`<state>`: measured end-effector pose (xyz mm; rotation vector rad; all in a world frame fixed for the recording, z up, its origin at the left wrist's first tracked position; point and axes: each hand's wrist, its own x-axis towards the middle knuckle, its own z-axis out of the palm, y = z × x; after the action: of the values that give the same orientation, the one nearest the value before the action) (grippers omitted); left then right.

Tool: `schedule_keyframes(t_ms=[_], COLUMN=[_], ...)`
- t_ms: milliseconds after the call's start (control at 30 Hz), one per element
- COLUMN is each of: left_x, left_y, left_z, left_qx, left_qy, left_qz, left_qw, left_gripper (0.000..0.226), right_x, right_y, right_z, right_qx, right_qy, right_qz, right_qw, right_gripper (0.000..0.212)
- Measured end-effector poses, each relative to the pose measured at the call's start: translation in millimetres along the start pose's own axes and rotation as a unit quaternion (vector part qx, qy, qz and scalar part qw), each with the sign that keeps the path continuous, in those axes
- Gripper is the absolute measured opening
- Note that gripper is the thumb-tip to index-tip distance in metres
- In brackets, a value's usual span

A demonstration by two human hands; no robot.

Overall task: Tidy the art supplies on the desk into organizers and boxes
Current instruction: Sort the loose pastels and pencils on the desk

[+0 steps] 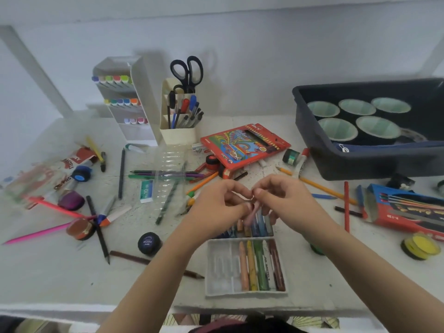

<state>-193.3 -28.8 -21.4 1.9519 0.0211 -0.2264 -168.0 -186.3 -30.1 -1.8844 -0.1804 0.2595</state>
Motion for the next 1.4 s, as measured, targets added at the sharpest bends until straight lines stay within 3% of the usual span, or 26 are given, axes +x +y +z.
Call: schedule_keyframes(t_ms=[167,333,433,733,1033,1100,1200,1300,1400], left_x=[-14,-20,-20,-22,-14,-8,8,37,67], left_y=[-13,-23,-25,-33,-35,-34,-29,-24,-20], left_z=[-25,-39,-41,-42,-43,-44,-45,-46,-44], left_qx=[0.007,-0.023,-0.024,-0.018,-0.017,-0.014,-0.015,-0.004,0.036], left_qy=[0.016,0.069,0.079,0.099,0.093,0.091,0.103,0.148,0.179], left_qz=[-0.031,-0.064,-0.065,-0.073,-0.074,-0.069,-0.061,-0.051,-0.041], left_qw=[0.999,0.995,0.994,0.992,0.993,0.993,0.993,0.988,0.982], left_gripper=[0.019,0.016,0.014,0.015,0.015,0.015,0.014,0.02,0.029], right_x=[-5,-15,-16,-20,-25,-20,2,48,86], right_y=[-4,1,7,12,14,11,1,-7,-12], right_z=[14,32,37,35,37,31,20,6,-9], right_qx=[-0.013,-0.132,-0.221,-0.257,-0.337,-0.341,-0.278,-0.157,0.073], right_qy=[-0.083,-0.224,-0.232,-0.229,-0.224,-0.222,-0.149,-0.052,-0.027], right_qz=[0.007,-0.009,-0.046,-0.075,-0.087,-0.094,-0.055,0.064,0.223], right_qw=[0.996,0.965,0.946,0.936,0.91,0.909,0.947,0.984,0.972], right_gripper=[0.005,0.01,0.011,0.036,0.047,0.042,0.028,0.023,0.027])
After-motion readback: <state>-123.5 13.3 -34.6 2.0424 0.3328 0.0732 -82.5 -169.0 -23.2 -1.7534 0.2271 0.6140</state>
